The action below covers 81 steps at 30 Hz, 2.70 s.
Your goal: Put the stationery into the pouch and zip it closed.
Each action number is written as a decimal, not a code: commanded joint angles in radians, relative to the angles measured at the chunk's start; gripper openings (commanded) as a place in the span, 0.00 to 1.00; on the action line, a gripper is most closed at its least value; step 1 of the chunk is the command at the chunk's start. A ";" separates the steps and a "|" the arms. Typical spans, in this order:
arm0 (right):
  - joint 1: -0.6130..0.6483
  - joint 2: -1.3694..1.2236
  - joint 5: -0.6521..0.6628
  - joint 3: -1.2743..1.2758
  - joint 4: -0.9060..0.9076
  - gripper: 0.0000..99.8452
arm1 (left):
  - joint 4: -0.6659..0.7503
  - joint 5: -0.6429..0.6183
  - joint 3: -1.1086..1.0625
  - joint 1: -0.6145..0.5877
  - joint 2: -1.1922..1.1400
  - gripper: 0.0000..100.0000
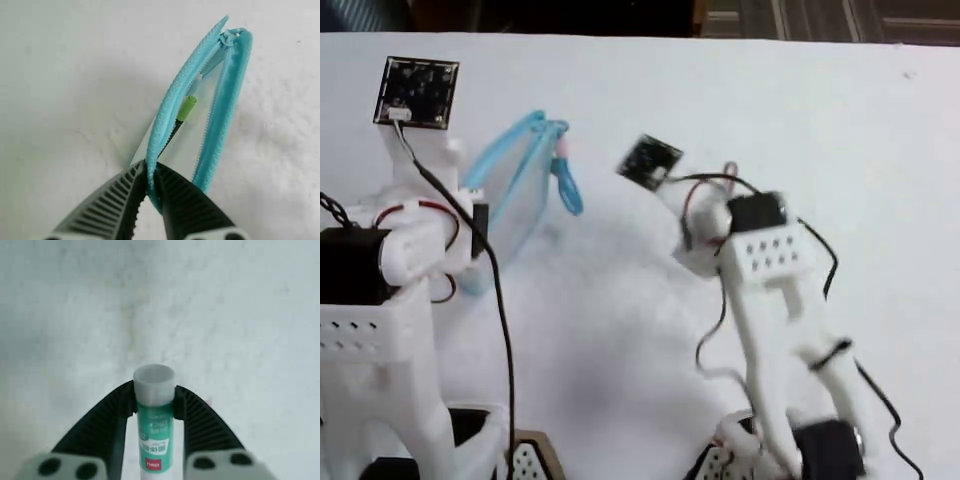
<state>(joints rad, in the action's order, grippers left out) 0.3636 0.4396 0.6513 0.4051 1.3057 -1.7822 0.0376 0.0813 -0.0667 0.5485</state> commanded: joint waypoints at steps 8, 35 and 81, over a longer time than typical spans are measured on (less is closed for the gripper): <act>0.234 0.288 -0.727 -0.005 -0.433 0.02 | -0.003 -0.008 0.002 0.004 -0.001 0.02; 0.332 0.064 -1.148 -0.009 -1.086 0.02 | -0.003 -0.009 0.002 0.004 -0.001 0.02; -0.271 0.214 -0.002 0.034 -0.193 0.29 | -0.002 -0.009 0.003 0.004 -0.001 0.02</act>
<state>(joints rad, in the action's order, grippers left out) 0.2225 0.7188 0.3092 0.4312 0.9973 -1.7837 0.0376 0.0798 -0.0667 0.5501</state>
